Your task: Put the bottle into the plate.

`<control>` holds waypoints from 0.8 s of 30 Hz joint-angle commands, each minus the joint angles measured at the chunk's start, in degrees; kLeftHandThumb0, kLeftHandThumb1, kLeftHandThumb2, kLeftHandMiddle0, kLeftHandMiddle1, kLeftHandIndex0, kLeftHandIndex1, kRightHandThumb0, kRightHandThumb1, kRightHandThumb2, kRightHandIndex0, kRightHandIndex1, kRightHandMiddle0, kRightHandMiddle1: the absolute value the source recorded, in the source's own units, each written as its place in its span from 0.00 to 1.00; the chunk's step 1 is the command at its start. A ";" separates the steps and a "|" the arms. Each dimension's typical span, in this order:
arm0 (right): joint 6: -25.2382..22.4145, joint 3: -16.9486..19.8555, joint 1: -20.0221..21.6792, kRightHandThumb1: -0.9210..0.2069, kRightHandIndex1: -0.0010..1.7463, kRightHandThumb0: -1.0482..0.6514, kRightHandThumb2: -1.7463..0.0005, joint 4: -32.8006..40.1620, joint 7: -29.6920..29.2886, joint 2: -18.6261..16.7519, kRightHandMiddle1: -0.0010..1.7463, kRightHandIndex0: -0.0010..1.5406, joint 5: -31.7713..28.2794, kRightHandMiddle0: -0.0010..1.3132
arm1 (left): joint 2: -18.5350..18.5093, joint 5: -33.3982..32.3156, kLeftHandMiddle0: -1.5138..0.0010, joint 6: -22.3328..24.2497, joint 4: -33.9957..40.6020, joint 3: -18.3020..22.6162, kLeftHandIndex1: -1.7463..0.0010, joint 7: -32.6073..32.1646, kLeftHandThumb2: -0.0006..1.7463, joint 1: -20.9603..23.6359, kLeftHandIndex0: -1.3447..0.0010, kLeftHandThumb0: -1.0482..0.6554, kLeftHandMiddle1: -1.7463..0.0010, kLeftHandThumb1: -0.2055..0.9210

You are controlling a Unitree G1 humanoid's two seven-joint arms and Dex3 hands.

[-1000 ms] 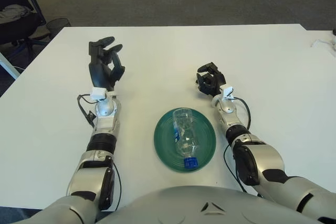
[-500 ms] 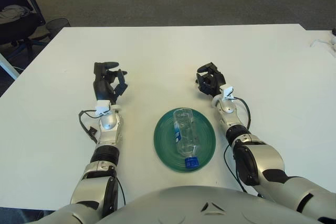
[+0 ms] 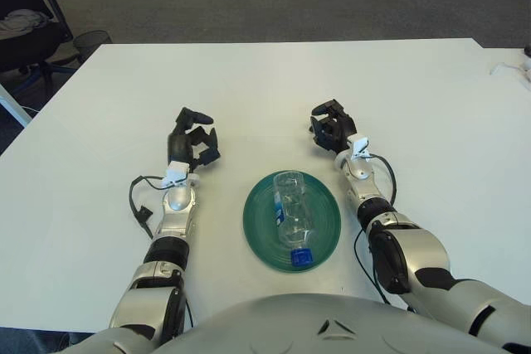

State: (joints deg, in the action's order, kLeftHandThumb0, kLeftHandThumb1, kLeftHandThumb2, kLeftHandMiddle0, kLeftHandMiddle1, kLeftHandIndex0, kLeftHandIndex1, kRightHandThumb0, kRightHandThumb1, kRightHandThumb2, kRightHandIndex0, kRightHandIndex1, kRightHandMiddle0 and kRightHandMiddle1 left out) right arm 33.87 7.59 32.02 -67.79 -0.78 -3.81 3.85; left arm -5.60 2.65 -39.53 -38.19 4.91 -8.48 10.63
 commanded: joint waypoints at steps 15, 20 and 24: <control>-9.32 0.29 -10.69 0.19 0.90 0.61 0.59 -8.40 -1.07 -0.50 0.89 0.26 -0.30 0.26 | -0.94 1.29 0.17 4.85 0.77 -2.40 0.00 4.95 0.82 -3.33 0.49 0.31 0.00 0.37; -9.22 0.43 -10.72 0.19 0.90 0.61 0.59 -8.33 -1.17 -0.64 0.90 0.26 -0.47 0.27 | -1.38 1.56 0.16 3.75 -0.29 -2.98 0.00 6.09 0.85 -3.07 0.46 0.30 0.00 0.34; -9.35 0.49 -10.76 0.20 0.89 0.61 0.58 -8.34 -1.56 -0.68 0.90 0.25 -0.50 0.28 | -1.46 1.90 0.15 3.58 -0.70 -3.59 0.00 6.60 0.86 -3.17 0.45 0.30 0.00 0.33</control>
State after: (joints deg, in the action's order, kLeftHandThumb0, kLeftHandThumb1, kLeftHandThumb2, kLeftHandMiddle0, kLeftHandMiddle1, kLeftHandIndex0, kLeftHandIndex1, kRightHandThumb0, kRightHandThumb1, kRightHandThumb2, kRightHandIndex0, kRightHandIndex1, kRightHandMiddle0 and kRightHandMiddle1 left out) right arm 33.87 7.44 32.01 -67.79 -1.42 -4.05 3.82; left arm -6.32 3.14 -35.27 -36.12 2.25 -3.22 9.19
